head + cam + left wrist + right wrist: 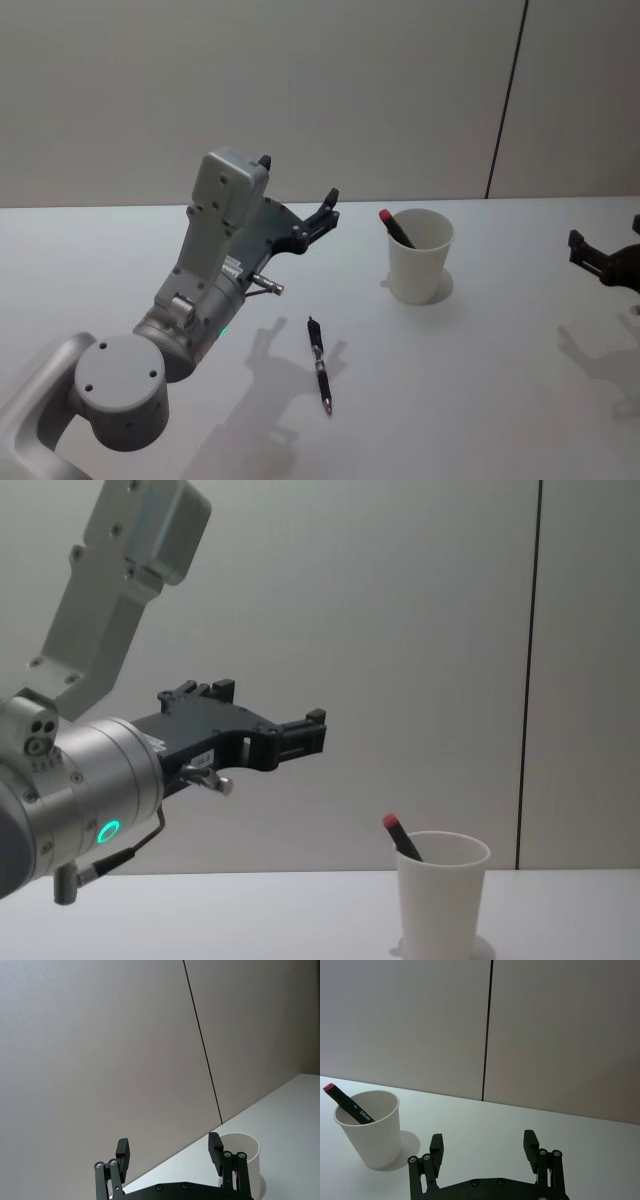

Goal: Place the pen into the pen holder.

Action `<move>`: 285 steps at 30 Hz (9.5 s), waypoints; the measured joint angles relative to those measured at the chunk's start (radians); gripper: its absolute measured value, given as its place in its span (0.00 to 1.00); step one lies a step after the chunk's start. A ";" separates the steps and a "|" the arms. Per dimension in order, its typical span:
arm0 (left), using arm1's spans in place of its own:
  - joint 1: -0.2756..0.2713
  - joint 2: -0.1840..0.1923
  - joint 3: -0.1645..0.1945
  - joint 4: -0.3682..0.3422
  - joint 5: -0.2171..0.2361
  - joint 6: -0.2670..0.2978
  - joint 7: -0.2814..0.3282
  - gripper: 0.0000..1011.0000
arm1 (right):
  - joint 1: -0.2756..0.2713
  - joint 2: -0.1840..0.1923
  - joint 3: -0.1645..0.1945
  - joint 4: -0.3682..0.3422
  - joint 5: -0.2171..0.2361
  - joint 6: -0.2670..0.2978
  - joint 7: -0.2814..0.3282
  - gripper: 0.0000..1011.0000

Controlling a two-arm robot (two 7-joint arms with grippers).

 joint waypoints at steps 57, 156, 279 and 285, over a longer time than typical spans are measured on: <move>0.091 -0.033 -0.017 -0.046 -0.292 0.494 0.188 0.99 | -0.015 0.010 0.008 -0.013 -0.001 0.011 0.003 0.99; -0.040 -0.220 0.002 0.196 -0.188 0.732 0.133 0.99 | -0.015 0.010 0.008 -0.013 -0.001 0.011 0.003 0.99; 0.051 -0.088 -0.085 0.130 -0.015 -0.056 -0.351 0.14 | -0.015 0.010 0.008 -0.013 -0.001 0.011 0.003 0.99; 0.028 -0.110 -0.068 0.159 -0.014 -0.098 -0.427 0.14 | -0.015 0.010 0.008 -0.013 -0.001 0.011 0.003 0.99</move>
